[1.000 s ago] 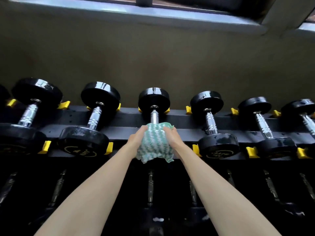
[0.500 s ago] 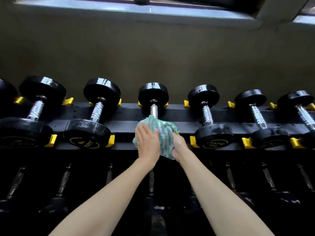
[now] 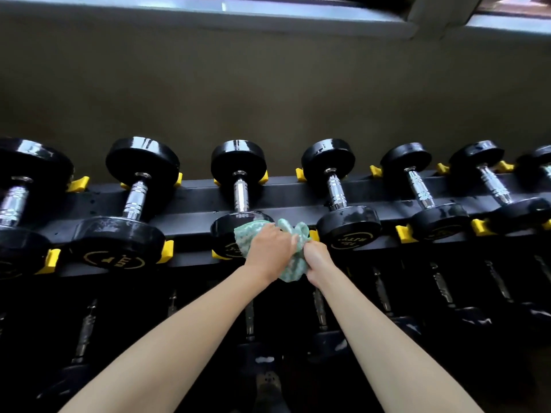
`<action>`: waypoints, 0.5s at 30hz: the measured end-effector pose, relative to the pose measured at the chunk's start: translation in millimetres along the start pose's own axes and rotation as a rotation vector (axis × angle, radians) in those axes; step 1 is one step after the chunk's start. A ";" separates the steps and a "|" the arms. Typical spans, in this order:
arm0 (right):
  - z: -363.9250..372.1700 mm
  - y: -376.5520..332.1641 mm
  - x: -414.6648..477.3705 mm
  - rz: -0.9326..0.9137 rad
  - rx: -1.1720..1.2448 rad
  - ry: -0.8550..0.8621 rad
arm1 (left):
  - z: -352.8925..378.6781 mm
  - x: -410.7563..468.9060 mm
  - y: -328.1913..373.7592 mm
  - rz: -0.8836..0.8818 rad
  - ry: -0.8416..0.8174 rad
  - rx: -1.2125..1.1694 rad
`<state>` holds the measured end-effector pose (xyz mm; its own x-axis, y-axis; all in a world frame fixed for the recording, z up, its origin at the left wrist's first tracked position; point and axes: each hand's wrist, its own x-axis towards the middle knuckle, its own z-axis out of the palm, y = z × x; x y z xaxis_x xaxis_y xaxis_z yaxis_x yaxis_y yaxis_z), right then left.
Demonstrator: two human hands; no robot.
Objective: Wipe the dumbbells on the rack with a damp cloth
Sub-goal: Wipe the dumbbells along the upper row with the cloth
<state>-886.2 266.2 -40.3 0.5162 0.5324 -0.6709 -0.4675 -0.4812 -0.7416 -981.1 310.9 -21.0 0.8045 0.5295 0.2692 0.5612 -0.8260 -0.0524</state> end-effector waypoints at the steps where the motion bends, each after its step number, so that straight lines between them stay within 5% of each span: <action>1: -9.4 -2.3 -1.3 -0.088 -0.082 0.063 | -4.9 6.4 0.7 -0.034 -0.005 -0.049; 7: -70.9 -51.2 -44.3 -0.592 -0.259 0.462 | -34.2 43.4 47.3 -0.471 0.257 -0.524; 11: -103.6 -71.3 -18.2 -0.572 0.011 0.717 | -33.9 69.9 81.1 -0.527 0.134 -0.549; 15: -124.7 -76.3 23.8 -0.387 -0.123 0.702 | -15.8 99.6 101.3 -0.530 -0.118 -0.468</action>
<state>-748.7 228.8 0.3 0.9743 0.1354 -0.1800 -0.1020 -0.4471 -0.8887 -847.2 276.9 15.7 0.4769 0.8782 0.0370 0.7614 -0.4337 0.4818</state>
